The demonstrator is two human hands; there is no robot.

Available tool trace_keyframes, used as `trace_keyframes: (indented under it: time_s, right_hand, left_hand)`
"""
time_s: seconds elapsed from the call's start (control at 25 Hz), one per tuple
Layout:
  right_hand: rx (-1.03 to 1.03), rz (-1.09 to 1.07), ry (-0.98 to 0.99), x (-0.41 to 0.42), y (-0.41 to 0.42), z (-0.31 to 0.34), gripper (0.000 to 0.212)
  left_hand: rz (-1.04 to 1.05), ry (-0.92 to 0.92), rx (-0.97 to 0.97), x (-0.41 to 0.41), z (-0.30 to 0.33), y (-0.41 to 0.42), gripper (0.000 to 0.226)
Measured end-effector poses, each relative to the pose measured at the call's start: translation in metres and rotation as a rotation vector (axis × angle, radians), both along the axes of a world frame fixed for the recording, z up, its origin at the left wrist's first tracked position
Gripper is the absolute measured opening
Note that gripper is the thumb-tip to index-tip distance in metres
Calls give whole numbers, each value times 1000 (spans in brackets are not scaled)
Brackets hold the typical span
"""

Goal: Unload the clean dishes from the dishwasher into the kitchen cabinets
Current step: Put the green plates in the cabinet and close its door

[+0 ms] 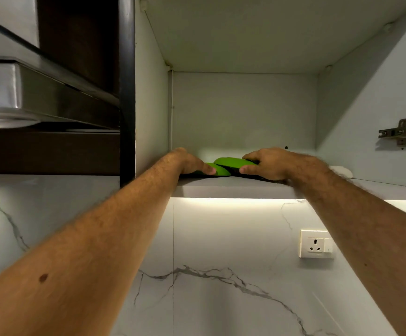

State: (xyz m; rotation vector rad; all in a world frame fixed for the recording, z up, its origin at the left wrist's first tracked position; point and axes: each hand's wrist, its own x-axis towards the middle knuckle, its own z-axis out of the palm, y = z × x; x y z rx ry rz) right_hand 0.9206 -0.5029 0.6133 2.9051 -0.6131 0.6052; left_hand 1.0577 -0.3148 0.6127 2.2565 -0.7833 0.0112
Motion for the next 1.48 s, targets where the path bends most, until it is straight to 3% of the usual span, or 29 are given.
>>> trace_keyframes:
  time_s: [0.28, 0.52, 0.68, 0.92, 1.48]
  right_hand:
    - [47, 16, -55, -1, -9, -6, 65]
    - [60, 4, -111, -3, 4, -11, 56]
    - [70, -31, -118, -8, 5, -10, 55]
    - [73, -46, -130, -13, 12, -11, 55]
    - [98, -118, -174, -17, 9, -12, 55]
  left_hand:
    - [9, -11, 19, -6, 1, -6, 77]
    - [9, -61, 117, -3, -2, -10, 93]
    - [13, -86, 121, 1, -3, -12, 85]
    - [-35, -269, 271, 5, -7, -21, 88]
    - [5, -383, 292, 3, -12, -25, 85]
